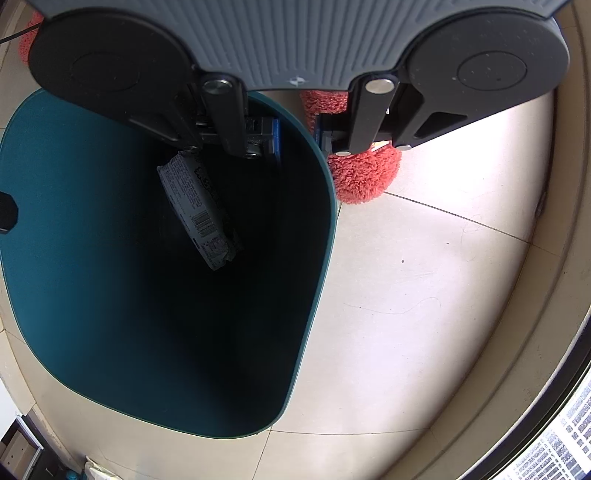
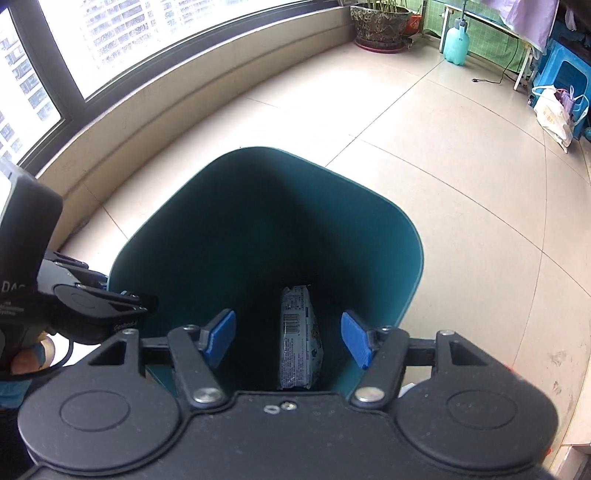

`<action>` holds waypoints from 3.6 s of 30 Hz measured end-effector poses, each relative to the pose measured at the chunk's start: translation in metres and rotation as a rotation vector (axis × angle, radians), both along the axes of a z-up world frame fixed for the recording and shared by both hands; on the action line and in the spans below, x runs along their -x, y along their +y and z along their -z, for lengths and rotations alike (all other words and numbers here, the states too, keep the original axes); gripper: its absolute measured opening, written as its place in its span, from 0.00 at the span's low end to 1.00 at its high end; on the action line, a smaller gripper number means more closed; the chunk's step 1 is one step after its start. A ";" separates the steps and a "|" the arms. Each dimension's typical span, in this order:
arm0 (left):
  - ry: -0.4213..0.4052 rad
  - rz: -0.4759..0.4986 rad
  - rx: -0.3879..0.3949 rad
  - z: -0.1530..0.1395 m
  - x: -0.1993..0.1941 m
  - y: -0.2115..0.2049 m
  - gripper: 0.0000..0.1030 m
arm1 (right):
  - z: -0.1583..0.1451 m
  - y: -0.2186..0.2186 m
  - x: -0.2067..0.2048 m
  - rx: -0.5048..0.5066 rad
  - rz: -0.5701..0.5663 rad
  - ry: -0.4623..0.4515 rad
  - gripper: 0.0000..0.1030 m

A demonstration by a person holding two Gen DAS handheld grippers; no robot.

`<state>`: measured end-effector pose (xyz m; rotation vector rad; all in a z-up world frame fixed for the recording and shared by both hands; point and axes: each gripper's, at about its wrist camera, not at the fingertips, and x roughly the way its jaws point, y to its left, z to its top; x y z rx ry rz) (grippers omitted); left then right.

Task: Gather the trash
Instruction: 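Lower right tool to the blue-grey crumpled plastic bag and grasp it, then carry the blue-grey bag into the bin and open right tool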

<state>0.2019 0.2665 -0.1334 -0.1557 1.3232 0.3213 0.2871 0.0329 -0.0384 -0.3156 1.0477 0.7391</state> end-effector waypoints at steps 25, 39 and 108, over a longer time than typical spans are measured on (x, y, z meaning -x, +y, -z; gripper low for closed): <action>0.001 -0.003 0.001 0.001 0.000 0.001 0.15 | 0.155 -0.146 -0.033 0.046 0.481 0.196 0.90; -0.005 0.007 0.006 0.002 0.002 0.002 0.15 | 0.272 -0.139 -0.063 -0.013 0.868 0.428 0.87; -0.028 0.022 -0.039 -0.005 0.003 -0.002 0.14 | -0.023 0.010 -0.007 -0.089 0.167 -0.031 0.10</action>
